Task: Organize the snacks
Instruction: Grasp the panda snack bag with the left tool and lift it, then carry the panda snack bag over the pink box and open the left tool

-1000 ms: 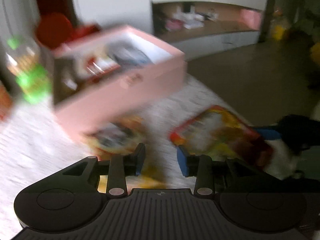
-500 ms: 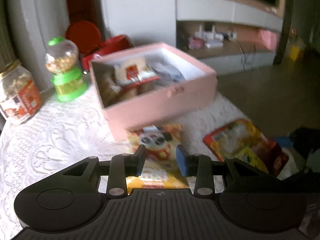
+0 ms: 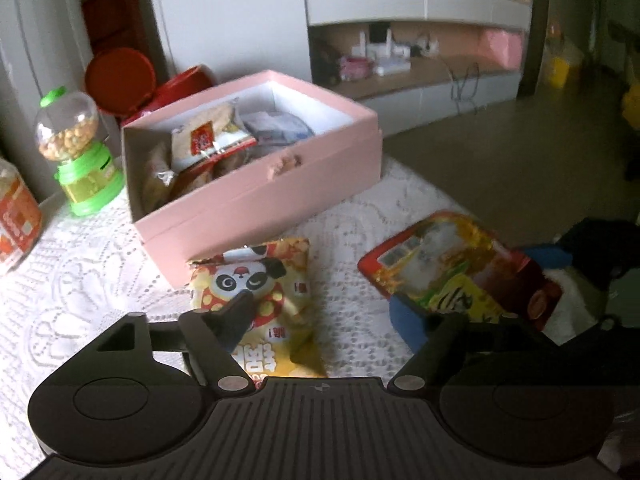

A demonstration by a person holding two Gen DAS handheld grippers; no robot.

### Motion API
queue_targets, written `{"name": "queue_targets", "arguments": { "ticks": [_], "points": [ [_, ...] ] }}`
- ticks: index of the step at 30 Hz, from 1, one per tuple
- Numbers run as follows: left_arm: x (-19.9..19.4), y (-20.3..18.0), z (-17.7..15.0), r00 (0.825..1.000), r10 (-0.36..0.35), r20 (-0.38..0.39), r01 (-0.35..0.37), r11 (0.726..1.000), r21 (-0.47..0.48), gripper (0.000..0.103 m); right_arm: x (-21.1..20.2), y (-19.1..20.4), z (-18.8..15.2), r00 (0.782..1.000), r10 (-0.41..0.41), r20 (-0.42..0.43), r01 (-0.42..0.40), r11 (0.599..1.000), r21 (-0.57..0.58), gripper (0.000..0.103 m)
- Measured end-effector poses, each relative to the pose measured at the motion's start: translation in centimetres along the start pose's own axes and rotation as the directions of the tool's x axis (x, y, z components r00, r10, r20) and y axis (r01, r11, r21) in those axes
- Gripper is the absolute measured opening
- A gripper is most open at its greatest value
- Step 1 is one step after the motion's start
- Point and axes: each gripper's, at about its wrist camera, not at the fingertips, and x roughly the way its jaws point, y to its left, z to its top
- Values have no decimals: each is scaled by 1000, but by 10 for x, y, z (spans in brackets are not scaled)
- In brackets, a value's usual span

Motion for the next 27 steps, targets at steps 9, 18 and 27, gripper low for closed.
{"name": "queue_targets", "arguments": {
  "ticks": [9, 18, 27],
  "points": [
    [17, 39, -3, 995, 66, -70, -74, 989, -128, 79, 1, 0, 0, 1000, 0, -1, 0, 1000, -1, 92],
    [27, 44, 0, 999, 7, -41, -13, 989, -148, 70, 16, 2, 19, 998, -13, -63, 10, 999, -34, 94],
    [-16, 49, -21, 997, -53, 59, 63, 984, -170, 34, -6, 7, 32, 998, 0, -66, -8, 993, -120, 73]
  ]
}}
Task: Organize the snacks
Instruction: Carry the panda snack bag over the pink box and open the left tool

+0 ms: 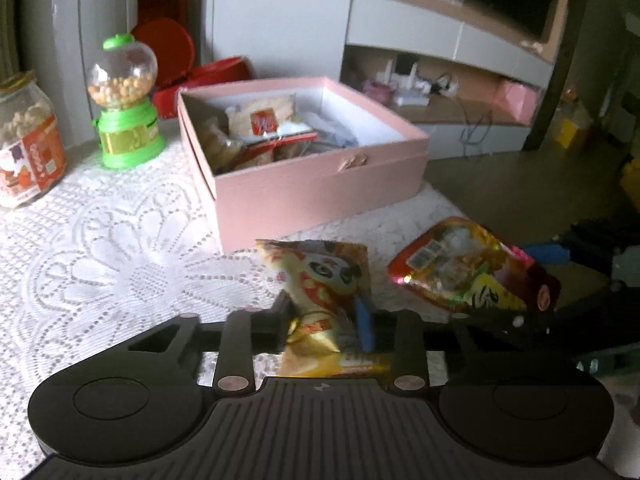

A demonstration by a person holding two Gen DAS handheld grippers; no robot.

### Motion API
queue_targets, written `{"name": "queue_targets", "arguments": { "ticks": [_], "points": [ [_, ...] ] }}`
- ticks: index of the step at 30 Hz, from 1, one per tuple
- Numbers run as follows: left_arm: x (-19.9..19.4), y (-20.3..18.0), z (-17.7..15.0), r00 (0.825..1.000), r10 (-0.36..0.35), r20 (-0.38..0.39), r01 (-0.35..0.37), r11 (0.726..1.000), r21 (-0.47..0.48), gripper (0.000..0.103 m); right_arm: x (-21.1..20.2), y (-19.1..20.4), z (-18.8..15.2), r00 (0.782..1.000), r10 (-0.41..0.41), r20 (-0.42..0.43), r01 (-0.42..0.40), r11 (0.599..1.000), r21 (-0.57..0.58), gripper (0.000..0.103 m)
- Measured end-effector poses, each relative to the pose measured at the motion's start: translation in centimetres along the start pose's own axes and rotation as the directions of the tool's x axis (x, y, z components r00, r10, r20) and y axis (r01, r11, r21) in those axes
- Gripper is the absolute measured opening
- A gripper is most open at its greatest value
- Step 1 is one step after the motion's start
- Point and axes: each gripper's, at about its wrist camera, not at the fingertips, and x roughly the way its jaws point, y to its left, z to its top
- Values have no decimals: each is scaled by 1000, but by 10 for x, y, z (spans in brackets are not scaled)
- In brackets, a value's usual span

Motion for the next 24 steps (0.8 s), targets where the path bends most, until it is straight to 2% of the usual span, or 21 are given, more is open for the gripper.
{"name": "queue_targets", "arguments": {
  "ticks": [4, 7, 9, 12, 15, 19, 24],
  "points": [
    [-6, 0, 0, 1000, -11, 6, 11, 1000, -2, 33, -32, -6, 10, 997, 2, 80, -2, 1000, 6, 73],
    [6, -3, 1, 1000, -7, -22, 7, 1000, -8, 37, -54, -14, 18, 988, -17, 152, 14, 1000, 23, 73],
    [17, -7, 3, 999, 13, -38, -13, 1000, 4, 48, -61, -18, 20, 984, -31, 175, 26, 999, 31, 73],
    [35, -19, 4, 997, 28, -74, -26, 999, 35, 64, -59, -22, 17, 985, -39, 166, 33, 999, 41, 73],
    [45, -37, 4, 995, 80, -65, -72, 991, 114, 68, -47, -25, 11, 990, -49, 130, 42, 998, 55, 73],
    [44, -36, 5, 996, 50, -67, -44, 994, 96, 62, -35, -32, 2, 995, -51, 90, 44, 996, 80, 73],
    [33, -36, 0, 999, 7, -35, -4, 996, 87, 52, -33, -36, -2, 994, -62, 91, 54, 995, 89, 73]
  ]
}}
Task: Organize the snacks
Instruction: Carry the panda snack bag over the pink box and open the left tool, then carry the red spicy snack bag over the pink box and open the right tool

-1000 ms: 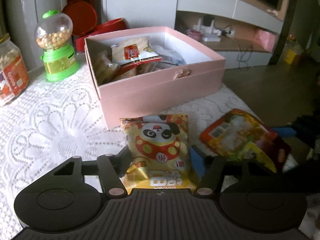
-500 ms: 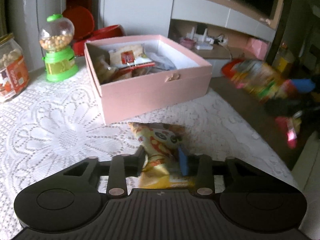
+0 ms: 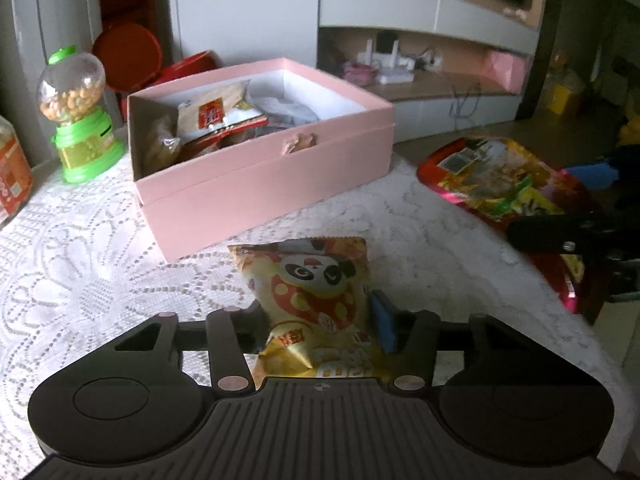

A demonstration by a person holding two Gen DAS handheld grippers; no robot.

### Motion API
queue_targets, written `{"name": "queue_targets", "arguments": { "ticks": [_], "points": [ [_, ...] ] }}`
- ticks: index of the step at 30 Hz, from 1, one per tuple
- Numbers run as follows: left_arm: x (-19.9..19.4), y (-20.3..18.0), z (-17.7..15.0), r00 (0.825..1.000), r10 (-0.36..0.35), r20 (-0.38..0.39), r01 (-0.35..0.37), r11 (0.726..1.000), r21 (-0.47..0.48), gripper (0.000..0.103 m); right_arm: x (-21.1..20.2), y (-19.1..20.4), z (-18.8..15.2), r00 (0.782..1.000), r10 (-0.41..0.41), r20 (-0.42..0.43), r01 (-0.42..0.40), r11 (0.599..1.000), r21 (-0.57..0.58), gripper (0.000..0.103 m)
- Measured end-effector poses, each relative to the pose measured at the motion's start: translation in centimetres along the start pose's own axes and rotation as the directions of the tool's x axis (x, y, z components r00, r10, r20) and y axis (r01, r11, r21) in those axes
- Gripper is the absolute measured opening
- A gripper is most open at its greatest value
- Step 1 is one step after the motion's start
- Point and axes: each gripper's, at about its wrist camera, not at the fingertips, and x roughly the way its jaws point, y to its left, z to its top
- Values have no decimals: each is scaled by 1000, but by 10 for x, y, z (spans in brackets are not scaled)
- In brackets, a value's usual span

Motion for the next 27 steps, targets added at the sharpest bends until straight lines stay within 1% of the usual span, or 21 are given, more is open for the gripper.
{"name": "queue_targets", "arguments": {
  "ticks": [3, 5, 6, 8, 11, 14, 17, 18, 19, 20, 21, 22, 23, 24, 25, 27],
  "points": [
    [-14, -1, -1, 999, -14, 49, 14, 1000, 2, 43, -4, -1, 2, 1000, -3, 16, 3, 1000, 5, 73],
    [-24, -1, 0, 997, -18, 81, 19, 1000, -1, 39, -9, -2, 2, 1000, -1, 30, 1, 1000, 8, 73],
    [-30, 0, 1, 995, -26, 98, 27, 1000, -7, 37, -11, -2, 1, 999, -1, 38, 0, 1000, 7, 73],
    [-42, 3, 8, 988, -41, 146, 45, 999, -23, 37, -15, -2, 0, 999, -2, 50, 2, 1000, 5, 73],
    [-61, 11, 27, 971, -43, 235, 57, 997, -50, 37, -15, -1, -4, 999, 11, 46, -11, 1000, 13, 73],
    [-65, 19, 53, 956, -22, 293, 44, 997, -67, 37, -11, 0, -10, 999, 29, 36, -30, 999, 30, 73],
    [-59, 32, 86, 922, -4, 386, 53, 992, -116, 38, -5, 2, -14, 999, 49, 18, -49, 998, 49, 73],
    [-51, 38, 97, 917, -3, 399, 65, 988, -140, 39, -2, 3, -15, 999, 52, 11, -52, 997, 51, 73],
    [-39, 46, 108, 925, -18, 379, 86, 983, -164, 39, 0, 4, -16, 999, 54, 5, -54, 997, 52, 73],
    [-26, 51, 115, 938, -27, 346, 97, 977, -187, 39, 3, 5, -16, 998, 55, -1, -55, 997, 52, 73],
    [-15, 57, 120, 950, -18, 311, 90, 972, -218, 39, 4, 6, -16, 998, 56, -7, -56, 997, 49, 73],
    [-8, 62, 121, 955, 7, 296, 69, 968, -243, 39, 4, 9, -17, 998, 57, -10, -57, 997, 44, 73],
    [-5, 66, 119, 955, 36, 296, 45, 964, -261, 39, 5, 10, -17, 998, 58, -14, -58, 998, 37, 73],
    [-7, 69, 114, 950, 56, 306, 31, 962, -273, 39, 6, 11, -16, 998, 58, -16, -57, 998, 31, 73],
    [-10, 73, 109, 947, 57, 315, 36, 959, -281, 39, 6, 12, -16, 998, 56, -17, -56, 998, 25, 73],
    [-23, 83, 92, 949, 30, 314, 72, 949, -307, 39, 6, 13, -10, 998, 58, -11, -58, 998, 21, 73]
  ]
}}
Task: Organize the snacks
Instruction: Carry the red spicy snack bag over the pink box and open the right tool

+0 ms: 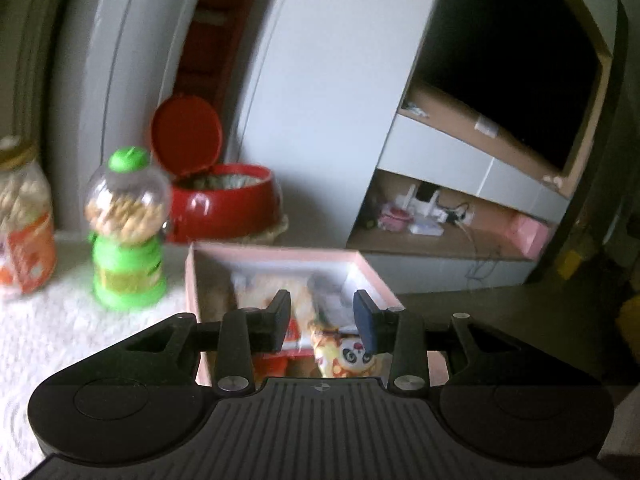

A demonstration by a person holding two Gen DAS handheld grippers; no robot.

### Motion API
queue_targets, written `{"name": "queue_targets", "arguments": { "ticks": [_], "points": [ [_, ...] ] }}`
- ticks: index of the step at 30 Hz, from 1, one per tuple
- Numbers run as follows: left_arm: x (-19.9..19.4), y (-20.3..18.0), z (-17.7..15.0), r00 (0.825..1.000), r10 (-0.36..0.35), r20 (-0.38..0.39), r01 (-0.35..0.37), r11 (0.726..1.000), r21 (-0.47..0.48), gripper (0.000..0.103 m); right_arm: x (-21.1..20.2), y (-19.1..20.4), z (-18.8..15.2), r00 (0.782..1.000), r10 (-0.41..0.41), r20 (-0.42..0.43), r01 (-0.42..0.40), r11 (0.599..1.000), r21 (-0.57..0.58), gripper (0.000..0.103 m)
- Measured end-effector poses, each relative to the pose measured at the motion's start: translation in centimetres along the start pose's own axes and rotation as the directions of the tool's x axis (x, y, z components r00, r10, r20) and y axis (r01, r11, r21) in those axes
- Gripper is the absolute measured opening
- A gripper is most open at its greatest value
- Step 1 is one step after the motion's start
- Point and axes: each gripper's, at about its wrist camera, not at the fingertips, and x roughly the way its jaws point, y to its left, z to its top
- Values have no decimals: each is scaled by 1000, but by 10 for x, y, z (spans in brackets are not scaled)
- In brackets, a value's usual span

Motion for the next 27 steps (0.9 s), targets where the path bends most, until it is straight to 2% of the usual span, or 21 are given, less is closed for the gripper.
{"name": "queue_targets", "arguments": {
  "ticks": [2, 4, 7, 9, 11, 14, 16, 18, 23, 27],
  "points": [
    [-19, 10, -13, 999, -29, -14, 29, 999, -16, 39, -4, -2, 13, 1000, 10, 27, -10, 1000, 9, 73],
    [-37, 19, -28, 999, -25, -22, 25, 1000, -15, 39, -9, -3, 35, 997, 6, 82, -7, 1000, 15, 73],
    [-52, 30, -49, 999, -11, -49, 9, 999, -36, 39, -3, -2, 87, 986, 6, 164, -10, 1000, 26, 73],
    [-56, 34, -60, 997, 3, -75, -6, 999, -43, 39, 16, 3, 124, 979, 22, 202, -28, 999, 29, 76],
    [-60, 36, -69, 995, 33, -96, -36, 999, -28, 39, 46, 6, 154, 979, 50, 197, -56, 998, 29, 83],
    [-64, 40, -81, 990, 76, -120, -76, 997, 5, 39, 91, 6, 175, 994, 34, 102, -40, 997, 59, 83],
    [-72, 45, -92, 986, 102, -131, -100, 995, 28, 39, 105, 6, 170, 998, -9, 63, 5, 997, 73, 82],
    [-78, 44, -100, 982, 132, -137, -124, 990, 62, 39, 101, 4, 150, 998, -22, 61, 17, 996, 85, 82],
    [-92, 32, -128, 971, 184, -151, -169, 980, 107, 39, 67, 16, 65, 997, -43, 57, 42, 999, 17, 83],
    [-85, 17, -146, 959, 230, -166, -211, 969, 125, 40, 63, 24, 9, 1000, -30, 1, 30, 999, 30, 83]
  ]
}}
